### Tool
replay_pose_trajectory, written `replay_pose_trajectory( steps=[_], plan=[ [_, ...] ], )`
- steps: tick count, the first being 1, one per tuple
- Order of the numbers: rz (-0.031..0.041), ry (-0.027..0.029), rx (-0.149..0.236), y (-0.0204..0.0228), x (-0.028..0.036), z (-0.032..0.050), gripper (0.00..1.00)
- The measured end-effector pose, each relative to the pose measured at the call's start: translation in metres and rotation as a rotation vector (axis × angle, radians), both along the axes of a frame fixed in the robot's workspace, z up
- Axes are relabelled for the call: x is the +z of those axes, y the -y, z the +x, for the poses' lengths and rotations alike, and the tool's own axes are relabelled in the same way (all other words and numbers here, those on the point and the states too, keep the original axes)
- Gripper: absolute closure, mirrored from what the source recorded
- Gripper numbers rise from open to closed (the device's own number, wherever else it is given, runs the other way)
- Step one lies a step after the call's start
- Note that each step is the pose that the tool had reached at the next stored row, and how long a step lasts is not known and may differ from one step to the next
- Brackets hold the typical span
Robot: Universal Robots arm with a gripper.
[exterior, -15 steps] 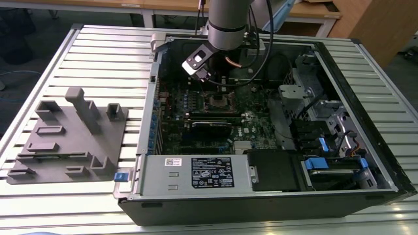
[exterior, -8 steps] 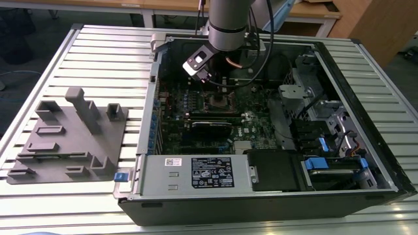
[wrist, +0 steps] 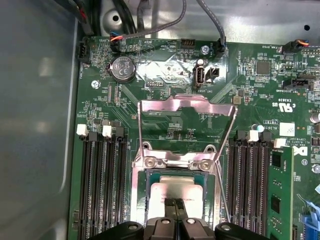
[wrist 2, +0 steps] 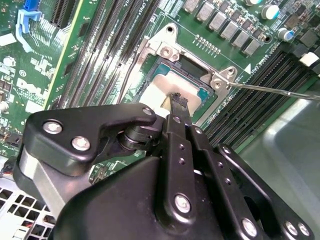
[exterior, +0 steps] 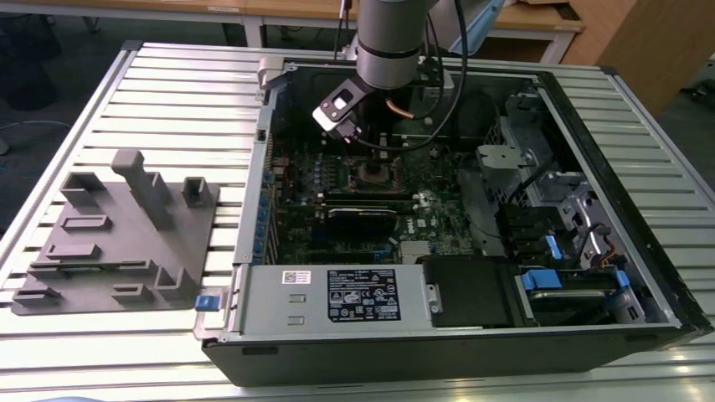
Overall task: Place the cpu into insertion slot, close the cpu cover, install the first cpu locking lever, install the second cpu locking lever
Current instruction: 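Place the cpu into insertion slot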
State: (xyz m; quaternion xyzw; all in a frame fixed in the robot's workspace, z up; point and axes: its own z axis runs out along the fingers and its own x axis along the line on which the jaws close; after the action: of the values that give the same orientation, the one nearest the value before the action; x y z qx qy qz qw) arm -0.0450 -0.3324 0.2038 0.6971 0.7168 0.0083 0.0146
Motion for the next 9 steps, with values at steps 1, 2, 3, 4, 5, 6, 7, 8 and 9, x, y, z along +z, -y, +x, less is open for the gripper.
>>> replay_pose_trajectory(
  steps=[1,2,3,4,5,6,7,8,9],
  plan=[
    [0.0,0.0,0.0,0.0,0.0,0.0,0.89],
    [0.0,0.0,0.0,0.0,0.0,0.0,0.89],
    [0.0,0.0,0.0,0.0,-0.0003,0.0,0.89],
    [0.0001,0.0,-0.001,-0.0001,-0.0009,0.0,0.89],
    [0.0001,0.0,-0.003,0.0,-0.0016,0.0,0.89],
    [0.0,-0.0001,-0.005,0.0,-0.0021,0.0,0.89],
    [-0.0001,0.0,-0.006,0.0,-0.0024,0.0,0.89],
    [-0.0002,-0.0001,-0.007,0.0,-0.0024,0.0,0.89],
    [-0.0002,-0.0002,-0.007,0.0,-0.0024,0.0,0.89]
  ],
)
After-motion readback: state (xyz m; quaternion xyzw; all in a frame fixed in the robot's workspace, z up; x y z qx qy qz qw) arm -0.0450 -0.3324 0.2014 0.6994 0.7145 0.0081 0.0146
